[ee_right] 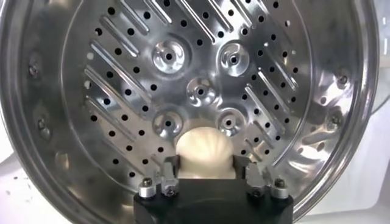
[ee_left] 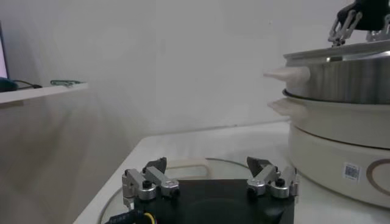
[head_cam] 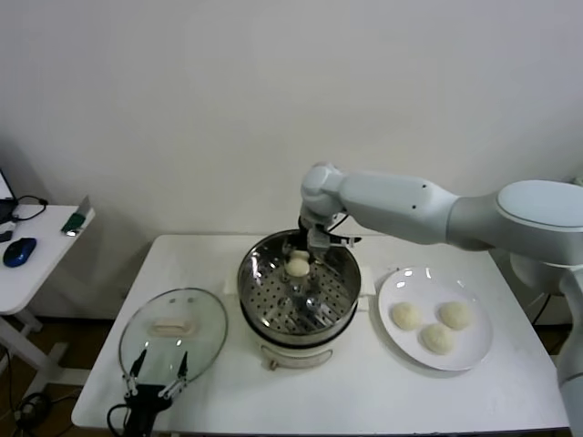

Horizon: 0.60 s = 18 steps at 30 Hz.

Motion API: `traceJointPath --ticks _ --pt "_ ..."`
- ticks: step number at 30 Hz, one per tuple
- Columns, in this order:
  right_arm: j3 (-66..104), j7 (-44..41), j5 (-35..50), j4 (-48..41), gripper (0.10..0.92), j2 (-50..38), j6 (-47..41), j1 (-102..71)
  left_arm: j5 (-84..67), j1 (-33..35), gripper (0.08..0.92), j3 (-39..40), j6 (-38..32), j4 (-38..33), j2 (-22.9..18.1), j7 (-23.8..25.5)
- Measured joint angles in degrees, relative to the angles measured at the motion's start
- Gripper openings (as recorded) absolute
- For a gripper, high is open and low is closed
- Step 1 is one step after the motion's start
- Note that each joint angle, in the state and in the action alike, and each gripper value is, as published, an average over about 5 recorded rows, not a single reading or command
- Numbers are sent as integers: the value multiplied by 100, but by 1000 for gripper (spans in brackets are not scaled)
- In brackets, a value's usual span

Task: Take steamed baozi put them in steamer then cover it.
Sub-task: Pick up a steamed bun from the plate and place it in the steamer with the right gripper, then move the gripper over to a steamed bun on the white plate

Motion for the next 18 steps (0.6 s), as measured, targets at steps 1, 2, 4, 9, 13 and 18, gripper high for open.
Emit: traceJointPath --ticks 1,2,4,9,13,18 --pt "-26 5 61 26 817 -21 9 49 1 2 823 3 4 -7 -1 1" --pt "-57 8 135 61 820 -48 14 110 4 3 823 6 7 -17 -3 2" --pt "-130 3 322 150 822 -112 12 260 15 8 823 14 16 -36 -6 4" --pt "-496 -115 1141 473 823 -369 -113 841 43 30 823 36 39 -78 -20 7" --pt "-994 -336 2150 732 823 -663 -454 1463 65 49 823 43 47 -103 -28 8" --pt "-1708 -679 3399 953 823 -1129 -1212 2236 65 68 823 32 53 -129 -13 12"
